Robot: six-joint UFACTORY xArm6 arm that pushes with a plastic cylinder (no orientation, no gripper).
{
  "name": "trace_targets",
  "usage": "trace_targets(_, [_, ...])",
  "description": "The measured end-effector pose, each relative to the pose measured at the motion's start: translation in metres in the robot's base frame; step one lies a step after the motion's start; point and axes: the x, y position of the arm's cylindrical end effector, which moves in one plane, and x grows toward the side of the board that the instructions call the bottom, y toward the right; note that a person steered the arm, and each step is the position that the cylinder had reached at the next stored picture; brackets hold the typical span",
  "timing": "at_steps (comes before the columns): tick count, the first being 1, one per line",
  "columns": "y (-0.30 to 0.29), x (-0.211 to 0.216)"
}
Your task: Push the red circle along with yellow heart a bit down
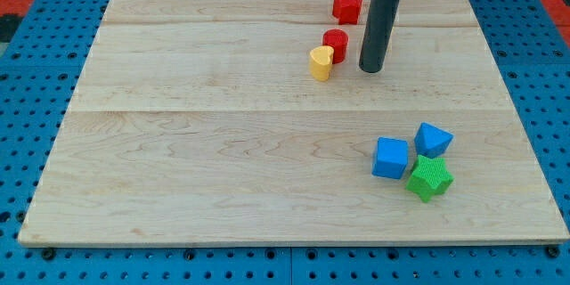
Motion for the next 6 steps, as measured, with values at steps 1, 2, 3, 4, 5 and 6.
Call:
trace_targets(1, [-0.003, -0.054])
trace_targets(2, [-0.024, -0.073])
trace_targets(3, [-0.028, -0.041])
trace_targets(4, [-0.019, 0.019])
trace_targets(5, [-0.016, -0.004])
trace_targets(6, [-0.014, -0.038])
